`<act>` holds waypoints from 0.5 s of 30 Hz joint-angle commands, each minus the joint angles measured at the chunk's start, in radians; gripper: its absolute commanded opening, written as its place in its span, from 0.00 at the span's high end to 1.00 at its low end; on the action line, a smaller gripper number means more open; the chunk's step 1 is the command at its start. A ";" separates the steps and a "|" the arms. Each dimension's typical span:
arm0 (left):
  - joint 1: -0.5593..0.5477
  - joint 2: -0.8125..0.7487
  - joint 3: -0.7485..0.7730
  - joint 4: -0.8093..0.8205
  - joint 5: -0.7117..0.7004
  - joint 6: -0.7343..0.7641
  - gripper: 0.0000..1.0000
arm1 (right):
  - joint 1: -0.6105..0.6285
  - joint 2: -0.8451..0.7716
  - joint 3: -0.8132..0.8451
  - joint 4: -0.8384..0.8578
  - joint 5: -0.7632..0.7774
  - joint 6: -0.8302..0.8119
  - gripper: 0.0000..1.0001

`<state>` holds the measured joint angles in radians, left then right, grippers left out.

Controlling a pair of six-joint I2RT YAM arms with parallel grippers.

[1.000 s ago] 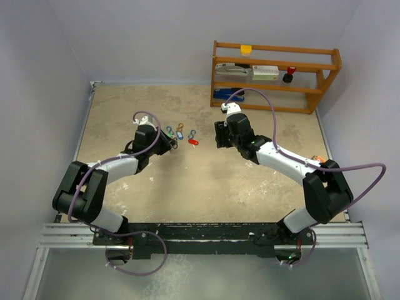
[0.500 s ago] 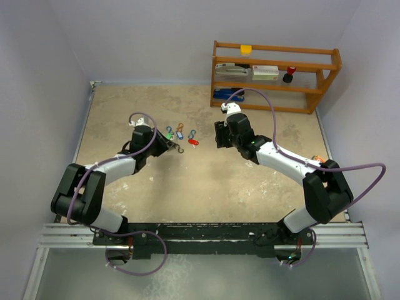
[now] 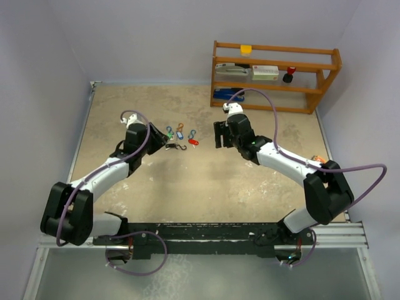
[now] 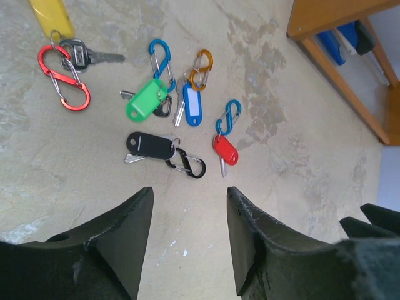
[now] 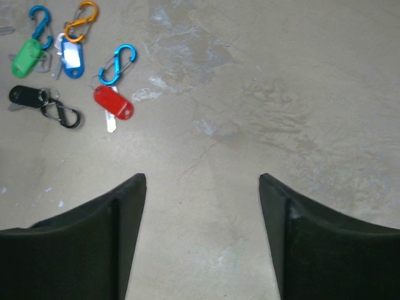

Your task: Put the keys on the keyring

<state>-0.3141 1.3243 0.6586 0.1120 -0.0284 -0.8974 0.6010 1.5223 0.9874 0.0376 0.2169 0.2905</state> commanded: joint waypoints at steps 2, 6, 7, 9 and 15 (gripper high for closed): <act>0.009 -0.080 0.054 -0.062 -0.100 0.027 0.51 | -0.026 -0.080 -0.031 -0.033 0.189 0.106 0.01; 0.009 -0.141 0.040 -0.051 -0.134 0.025 0.39 | -0.052 -0.106 -0.043 -0.077 0.274 0.182 0.00; 0.009 -0.155 0.037 -0.051 -0.139 0.027 0.38 | -0.053 -0.108 -0.042 -0.092 0.301 0.198 0.00; 0.009 -0.173 0.046 -0.068 -0.150 0.039 0.36 | -0.053 -0.109 -0.040 -0.123 0.368 0.243 0.00; 0.010 -0.258 0.052 -0.135 -0.244 0.049 0.33 | -0.055 -0.146 -0.065 -0.164 0.435 0.335 0.00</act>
<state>-0.3141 1.1374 0.6788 0.0032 -0.1818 -0.8734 0.5449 1.4326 0.9447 -0.0929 0.5526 0.5320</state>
